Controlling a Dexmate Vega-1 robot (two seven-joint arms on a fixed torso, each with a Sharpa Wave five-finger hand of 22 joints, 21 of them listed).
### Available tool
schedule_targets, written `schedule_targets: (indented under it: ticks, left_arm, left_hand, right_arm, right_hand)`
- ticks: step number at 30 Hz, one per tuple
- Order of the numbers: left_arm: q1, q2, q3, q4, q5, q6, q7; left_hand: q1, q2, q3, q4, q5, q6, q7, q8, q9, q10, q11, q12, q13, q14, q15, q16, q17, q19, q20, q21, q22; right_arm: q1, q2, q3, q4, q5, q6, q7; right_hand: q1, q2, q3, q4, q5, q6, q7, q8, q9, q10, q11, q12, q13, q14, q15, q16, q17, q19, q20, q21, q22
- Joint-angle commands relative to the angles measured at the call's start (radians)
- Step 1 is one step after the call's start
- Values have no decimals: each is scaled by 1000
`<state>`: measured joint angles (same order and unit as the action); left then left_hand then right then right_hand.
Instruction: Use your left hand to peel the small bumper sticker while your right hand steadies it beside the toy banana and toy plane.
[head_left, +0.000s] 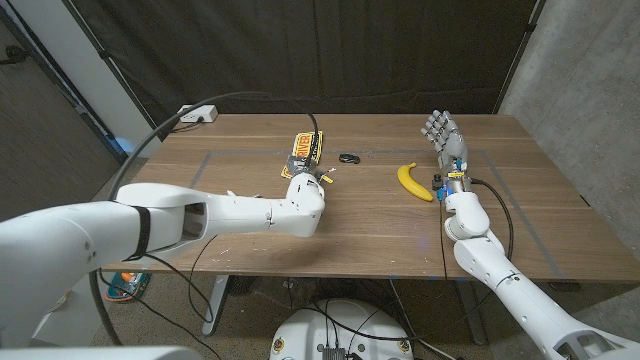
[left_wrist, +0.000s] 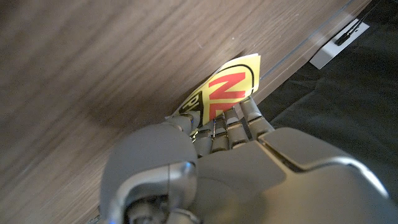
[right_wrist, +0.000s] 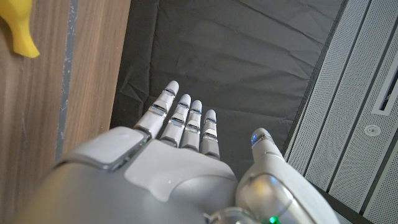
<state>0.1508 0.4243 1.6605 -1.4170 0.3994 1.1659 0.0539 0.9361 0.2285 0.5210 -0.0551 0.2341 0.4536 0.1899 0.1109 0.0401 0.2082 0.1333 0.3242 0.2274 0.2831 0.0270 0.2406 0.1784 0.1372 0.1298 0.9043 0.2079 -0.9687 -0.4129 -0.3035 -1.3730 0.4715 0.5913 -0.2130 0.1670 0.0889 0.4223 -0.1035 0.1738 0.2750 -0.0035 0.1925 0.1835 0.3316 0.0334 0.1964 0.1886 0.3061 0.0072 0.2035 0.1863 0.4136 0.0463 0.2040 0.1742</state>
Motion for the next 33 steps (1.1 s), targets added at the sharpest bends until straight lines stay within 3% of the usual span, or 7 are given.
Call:
schedule_targets:
  ticks: [1,9,15,19,23,26,33]
  left_arm:
    - [252,47,-315,-50,148,-107,458]
    - [405,11,-549,-13,177,-356,811]
    - [451,-31,-642,76,201,-588,1049]
    - [526,-86,-781,104,322,-733,1063]
    - [595,-157,-950,142,427,-970,1063]
    - [612,-185,-1019,165,492,-1090,1063]
    - [600,-181,-1049,182,684,-1167,1063]
  left_hand:
    - [106,-127,-118,-103,-10,669,-169,257,227,344,-267,29,10,73,-95,5,6,9,-1,11,3]
    - [96,-121,-112,-98,-6,658,-175,265,245,357,-272,29,15,95,-106,10,10,23,-1,25,3]
    - [89,-120,-109,-96,-4,655,-186,274,257,366,-285,28,19,102,-118,11,13,38,-9,36,2]
    - [80,-116,-108,-91,-5,647,-195,279,265,365,-297,25,22,107,-130,13,17,39,-14,42,2]
    - [57,-96,-110,-72,-18,612,-216,281,282,355,-305,15,29,108,-144,19,30,39,-26,51,1]
    - [37,-81,-113,-57,-38,581,-244,288,298,356,-316,12,38,110,-154,26,41,39,-34,60,0]
    - [-6,-78,-128,-31,-42,553,-305,316,327,372,-323,13,62,111,-182,36,56,37,-49,76,-4]
  right_arm:
    - [17,7,-7,28,24,11,32]
    - [20,4,-5,31,46,19,57]
    - [11,-12,-2,7,45,4,57]
    - [-1,-22,2,-11,40,-5,49]
    - [-14,-30,6,-21,46,-7,51]
    - [-17,-33,7,-21,57,-12,62]
    - [-20,-53,1,-39,68,-56,75]
  right_hand:
    - [-5,-1,6,2,7,6,0,1,2,8,6,-2,2,11,-1,-4,0,7,1,-1,3]
    - [-6,0,8,2,7,7,0,1,2,8,9,-2,2,10,-1,-5,0,8,1,-1,3]
    - [0,2,12,-4,7,7,1,1,2,7,7,-3,2,8,5,-7,-1,12,5,0,3]
    - [12,3,18,-12,8,8,0,1,2,7,6,-3,1,7,4,-8,-2,14,6,0,3]
    - [25,4,23,-21,8,9,0,1,2,11,0,-2,1,7,2,-8,-3,16,7,1,3]
    - [31,3,25,-26,8,10,0,2,1,11,1,-2,1,7,-2,-8,-4,17,7,1,3]
    - [48,3,31,-38,8,16,-2,4,1,10,0,-3,1,7,-2,-9,-5,20,9,1,3]
